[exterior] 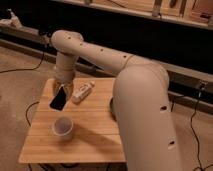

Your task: Place the eraser in the ceramic cup

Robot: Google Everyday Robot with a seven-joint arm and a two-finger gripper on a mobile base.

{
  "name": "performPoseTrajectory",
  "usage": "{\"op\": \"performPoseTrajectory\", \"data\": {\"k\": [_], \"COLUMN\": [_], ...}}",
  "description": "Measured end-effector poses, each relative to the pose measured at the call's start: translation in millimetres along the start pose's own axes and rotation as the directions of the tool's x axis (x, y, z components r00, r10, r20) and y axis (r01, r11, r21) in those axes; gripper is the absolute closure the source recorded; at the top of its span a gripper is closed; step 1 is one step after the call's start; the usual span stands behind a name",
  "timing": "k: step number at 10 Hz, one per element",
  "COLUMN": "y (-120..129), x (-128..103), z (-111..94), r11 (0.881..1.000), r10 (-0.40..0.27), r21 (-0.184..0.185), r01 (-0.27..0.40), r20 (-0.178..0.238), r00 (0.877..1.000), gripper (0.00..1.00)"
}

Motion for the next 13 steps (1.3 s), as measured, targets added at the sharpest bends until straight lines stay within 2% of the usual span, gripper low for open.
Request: {"op": "performPoseTrajectory", "data": {"k": [3, 5, 7, 8, 11, 13], "y": [-1.8, -5.6, -3.8, -4.5, -5.8, -4.6], "x": [-1.7, -7.7, -14.8, -18.7, -26.2, -34.7], "z": [4.8, 22.6, 41.4, 45.8, 60.8, 80.2], "r11": [1.0, 0.999, 0.995, 0.993, 0.983, 0.972], "r10": [-0.001, 0.008, 0.035, 0.041, 0.06, 0.073], "r21": [-0.01, -0.048, -0.095, -0.111, -0.174, -0.22], "r01": [0.001, -0.006, -0.031, -0.037, -0.064, -0.083], "r20": [0.014, 0.036, 0.04, 0.033, -0.026, -0.054], "r00": [1.0, 0.999, 0.999, 0.999, 0.998, 0.996], "gripper": [1.0, 1.0, 1.0, 1.0, 1.0, 1.0]}}
